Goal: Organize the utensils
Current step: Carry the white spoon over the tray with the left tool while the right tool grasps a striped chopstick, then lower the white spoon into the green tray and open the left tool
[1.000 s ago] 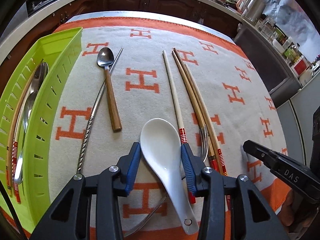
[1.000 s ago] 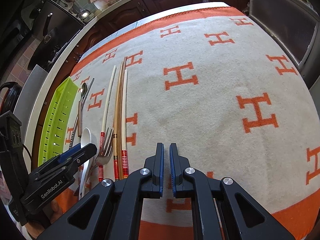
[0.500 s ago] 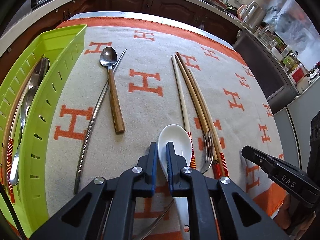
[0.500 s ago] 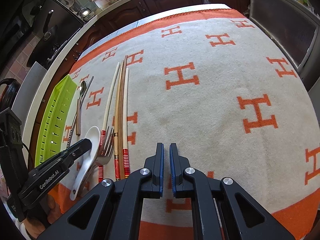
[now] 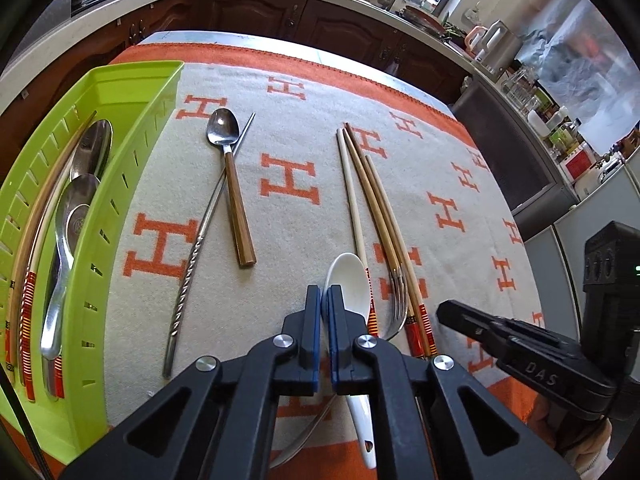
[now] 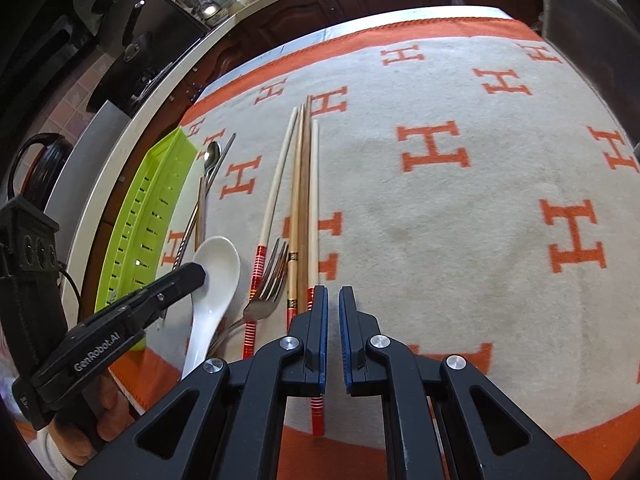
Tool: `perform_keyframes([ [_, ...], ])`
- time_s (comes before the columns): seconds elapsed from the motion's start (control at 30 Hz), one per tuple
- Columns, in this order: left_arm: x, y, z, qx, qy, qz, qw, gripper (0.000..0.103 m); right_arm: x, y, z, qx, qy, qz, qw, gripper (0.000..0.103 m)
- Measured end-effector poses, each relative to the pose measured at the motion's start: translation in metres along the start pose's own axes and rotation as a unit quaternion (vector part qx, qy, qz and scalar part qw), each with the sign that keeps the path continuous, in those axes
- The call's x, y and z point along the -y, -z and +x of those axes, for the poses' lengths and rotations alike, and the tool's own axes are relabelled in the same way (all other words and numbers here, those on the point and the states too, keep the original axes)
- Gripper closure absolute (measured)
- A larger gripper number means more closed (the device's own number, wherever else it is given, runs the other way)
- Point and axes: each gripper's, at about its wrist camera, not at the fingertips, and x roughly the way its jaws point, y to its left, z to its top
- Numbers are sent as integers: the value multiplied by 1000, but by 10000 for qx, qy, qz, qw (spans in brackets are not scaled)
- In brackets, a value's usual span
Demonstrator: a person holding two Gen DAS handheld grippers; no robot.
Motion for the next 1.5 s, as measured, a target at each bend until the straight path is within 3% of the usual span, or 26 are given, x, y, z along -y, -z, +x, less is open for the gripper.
perform_keyframes([
  [0.17, 0, -2, -12, 155, 36, 1, 9999, 102, -9, 0, 8, -63, 87, -256, 9996, 97],
  [0.4, -6, -9, -45, 411, 19, -31, 9992, 102, -28, -4, 16, -37, 633, -789, 9949, 98],
  [0.57, -23, -24, -84, 774, -345, -25, 9964, 102, -16, -10, 14, -171, 217, -382, 9989, 98],
  [0.73, -57, -43, -118, 1156, -956, -67, 9887, 102, -21, -10, 10, -157, 59, -423, 9990, 98],
  [0.97, -106, -52, -112, 1028, -1756, -64, 9791, 102, -32, -8, 17, -220, 425, -726, 9962, 98],
  [1.2, -125, -46, -78, 661, -1988, 107, 9777, 100, -47, -10, 25, -246, 853, -1158, 9893, 97],
  [1.37, -130, -45, -78, 718, -1907, -129, 9789, 91, -59, -14, 32, -142, 1179, -1376, 9833, 97],
  [1.5, -125, -45, -89, 902, -1943, -78, 9768, 73, -56, -19, 32, -166, 1128, -1075, 9876, 98],
])
